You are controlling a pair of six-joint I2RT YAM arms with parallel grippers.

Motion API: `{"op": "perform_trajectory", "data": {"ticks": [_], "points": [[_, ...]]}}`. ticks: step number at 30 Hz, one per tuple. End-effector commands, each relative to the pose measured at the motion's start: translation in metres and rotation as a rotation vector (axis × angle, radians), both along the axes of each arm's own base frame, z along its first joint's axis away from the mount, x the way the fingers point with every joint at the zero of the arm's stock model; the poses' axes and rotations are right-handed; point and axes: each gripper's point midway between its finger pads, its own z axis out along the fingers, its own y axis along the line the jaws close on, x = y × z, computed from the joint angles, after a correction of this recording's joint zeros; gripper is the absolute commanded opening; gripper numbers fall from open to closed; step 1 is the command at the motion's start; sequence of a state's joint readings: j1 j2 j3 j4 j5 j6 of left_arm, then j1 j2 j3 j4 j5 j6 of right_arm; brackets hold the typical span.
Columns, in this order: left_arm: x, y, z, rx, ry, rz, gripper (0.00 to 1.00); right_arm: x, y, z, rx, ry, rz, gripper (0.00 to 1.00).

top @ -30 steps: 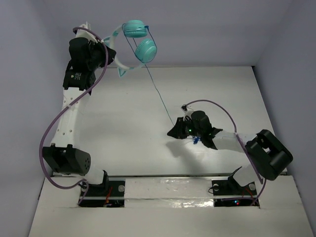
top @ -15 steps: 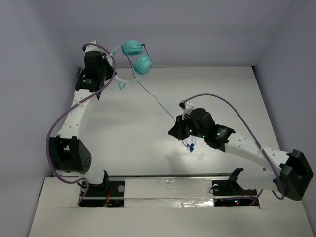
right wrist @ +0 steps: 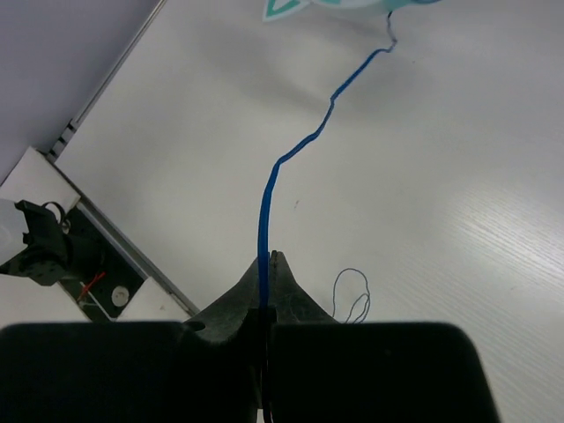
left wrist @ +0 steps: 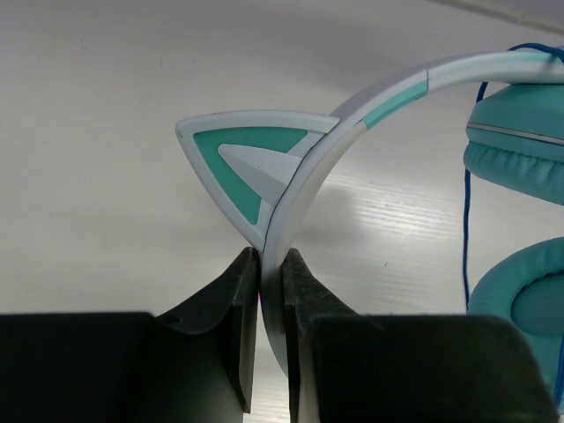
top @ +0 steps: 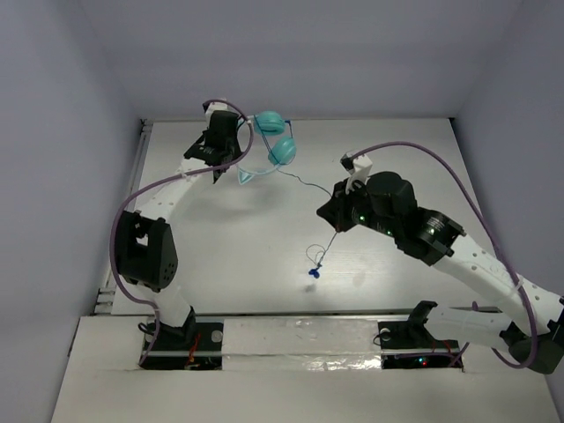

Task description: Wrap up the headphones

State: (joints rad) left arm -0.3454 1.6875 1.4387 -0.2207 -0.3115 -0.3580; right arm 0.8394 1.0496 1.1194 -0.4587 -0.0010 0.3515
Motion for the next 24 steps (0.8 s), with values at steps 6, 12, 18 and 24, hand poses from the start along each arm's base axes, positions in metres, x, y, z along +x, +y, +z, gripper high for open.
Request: {"op": "perform_trajectory", "data": {"ticks": [6,12,18,24], "points": [[-0.011,-0.047,0.005,0.023,-0.104,-0.092,0.0,0.018,-0.017,0.043,-0.072,-0.117,-0.081,0.0],[-0.019,-0.069,-0.022,0.012,-0.037,-0.163,0.0,0.018,-0.011,0.046,-0.117,-0.102,-0.042,0.0],[-0.052,-0.1,-0.042,0.099,-0.001,-0.296,0.0,0.039,-0.021,0.053,-0.202,-0.145,-0.131,0.0],[-0.094,-0.111,-0.06,0.121,0.05,-0.378,0.0,0.058,-0.04,0.054,-0.297,-0.19,-0.246,0.0]]}}
